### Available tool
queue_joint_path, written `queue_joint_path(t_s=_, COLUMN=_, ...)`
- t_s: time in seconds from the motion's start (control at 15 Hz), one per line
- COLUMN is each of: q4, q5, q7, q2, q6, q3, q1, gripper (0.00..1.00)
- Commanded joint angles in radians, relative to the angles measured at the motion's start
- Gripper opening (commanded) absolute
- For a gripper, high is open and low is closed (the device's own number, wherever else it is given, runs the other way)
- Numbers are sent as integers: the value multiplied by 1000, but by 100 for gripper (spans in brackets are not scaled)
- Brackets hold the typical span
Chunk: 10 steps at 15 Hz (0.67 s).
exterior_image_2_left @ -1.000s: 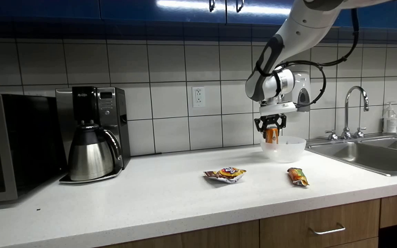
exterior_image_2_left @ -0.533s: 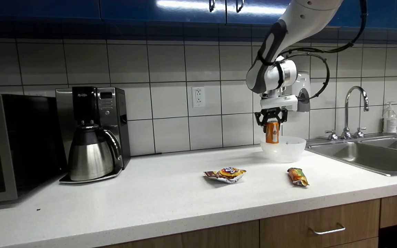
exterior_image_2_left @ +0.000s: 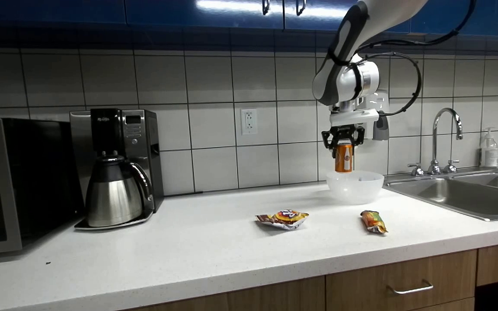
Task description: Remove the can from the bowl
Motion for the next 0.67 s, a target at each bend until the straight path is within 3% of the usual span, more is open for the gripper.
queue_joint_path(t_s=0.0, q4=-114, q5=-17, q7=-10, q2=-111, q6=31, q3=10, q1=8, gripper=38)
queue_joint_path(t_s=0.6, q4=-233, q5=-5, q7=-26, q2=-219, q6=43, q3=52, q1=22, gripper=38)
